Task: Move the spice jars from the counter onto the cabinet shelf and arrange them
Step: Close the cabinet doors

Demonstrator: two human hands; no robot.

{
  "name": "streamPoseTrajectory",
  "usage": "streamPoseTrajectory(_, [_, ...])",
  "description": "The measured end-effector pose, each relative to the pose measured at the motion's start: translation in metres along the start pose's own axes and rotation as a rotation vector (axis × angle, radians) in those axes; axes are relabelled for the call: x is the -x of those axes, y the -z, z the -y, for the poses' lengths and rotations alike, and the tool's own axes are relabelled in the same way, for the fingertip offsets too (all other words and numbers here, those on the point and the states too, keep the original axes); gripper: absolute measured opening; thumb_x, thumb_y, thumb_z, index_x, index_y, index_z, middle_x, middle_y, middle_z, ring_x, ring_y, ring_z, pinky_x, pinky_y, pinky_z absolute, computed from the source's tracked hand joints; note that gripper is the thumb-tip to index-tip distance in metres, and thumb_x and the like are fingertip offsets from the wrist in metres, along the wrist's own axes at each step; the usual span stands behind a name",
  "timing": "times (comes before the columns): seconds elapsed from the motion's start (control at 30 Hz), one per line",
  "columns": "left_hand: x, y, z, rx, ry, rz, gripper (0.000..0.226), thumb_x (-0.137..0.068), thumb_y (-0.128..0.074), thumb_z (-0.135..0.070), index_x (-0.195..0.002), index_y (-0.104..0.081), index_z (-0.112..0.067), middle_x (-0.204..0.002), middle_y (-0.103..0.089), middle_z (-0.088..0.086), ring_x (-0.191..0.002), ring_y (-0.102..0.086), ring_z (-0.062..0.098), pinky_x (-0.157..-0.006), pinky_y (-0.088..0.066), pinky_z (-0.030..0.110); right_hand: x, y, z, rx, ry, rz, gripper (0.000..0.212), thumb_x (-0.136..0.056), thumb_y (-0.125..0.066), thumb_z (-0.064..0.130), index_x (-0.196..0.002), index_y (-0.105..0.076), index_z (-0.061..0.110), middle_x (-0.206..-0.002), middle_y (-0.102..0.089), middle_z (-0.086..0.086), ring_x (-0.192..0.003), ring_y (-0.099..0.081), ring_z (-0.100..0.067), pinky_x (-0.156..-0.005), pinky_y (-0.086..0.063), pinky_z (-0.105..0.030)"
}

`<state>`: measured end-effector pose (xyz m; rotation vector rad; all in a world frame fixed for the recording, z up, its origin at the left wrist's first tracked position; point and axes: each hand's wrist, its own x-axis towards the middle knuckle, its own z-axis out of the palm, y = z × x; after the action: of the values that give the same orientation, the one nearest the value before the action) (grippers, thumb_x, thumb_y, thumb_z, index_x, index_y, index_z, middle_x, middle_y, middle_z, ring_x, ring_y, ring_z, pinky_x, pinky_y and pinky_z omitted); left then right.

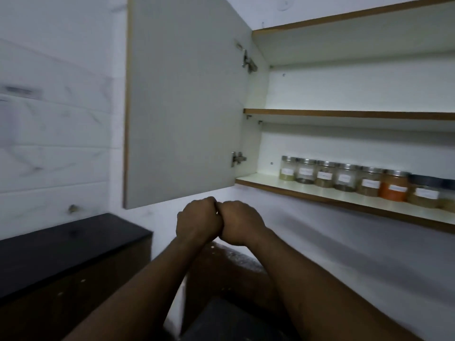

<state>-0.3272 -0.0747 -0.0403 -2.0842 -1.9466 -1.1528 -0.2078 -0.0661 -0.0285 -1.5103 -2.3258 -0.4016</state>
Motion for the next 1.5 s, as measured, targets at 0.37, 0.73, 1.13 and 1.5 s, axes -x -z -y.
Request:
streamPoseTrajectory(0.37, [0.033, 0.104, 0.089, 0.232, 0.313, -0.751, 0.038, -0.081, -0.060, -0.032, -0.114, -0.048, -0.017, -0.115, -0.052, 0.007, -0.104, -0.048, 0.026, -0.077, -0.047, 0.039, -0.028, 0.054, 0.147, 0.137, 0.447, -0.358, 0.032, -0.079, -0.066, 0.018, -0.110, -0.063, 0.021, -0.106, -0.061, 0.001, -0.096, -0.056, -0.025, -0.066, -0.041, -0.033])
streamPoseTrajectory(0.73, [0.005, 0.109, 0.130, 0.474, 0.158, -0.168, 0.047, -0.101, -0.044, -0.038, -0.143, -0.043, -0.016, -0.135, -0.062, 0.008, -0.104, -0.066, 0.022, -0.070, -0.050, 0.026, -0.052, 0.058, 0.179, 0.322, 0.310, -0.231, 0.079, -0.081, -0.070, 0.028, -0.152, -0.036, 0.035, -0.132, -0.044, -0.006, -0.116, -0.045, -0.026, -0.079, -0.045, -0.038])
streamPoseTrajectory(1.13, [0.013, 0.084, 0.116, 0.478, 0.158, -0.459, 0.036, -0.104, -0.031, -0.043, -0.099, -0.059, -0.022, -0.088, -0.068, -0.003, -0.076, -0.063, 0.017, -0.069, -0.054, 0.036, -0.036, 0.062, 0.156, 0.305, 0.330, -0.380, 0.038, -0.094, -0.060, 0.027, -0.133, -0.057, 0.032, -0.115, -0.057, -0.001, -0.099, -0.054, -0.023, -0.066, -0.044, -0.033])
streamPoseTrajectory(1.5, [0.032, 0.045, 0.037, 0.641, -0.216, -0.433, 0.044, -0.104, -0.032, -0.054, -0.072, -0.047, -0.026, -0.059, -0.055, -0.008, -0.055, -0.055, 0.008, -0.052, -0.048, 0.039, 0.040, 0.071, 0.076, 0.232, 0.209, -0.651, 0.031, -0.089, -0.055, 0.027, -0.116, -0.066, 0.019, -0.094, -0.054, -0.003, -0.077, -0.050, -0.022, -0.055, -0.039, -0.030])
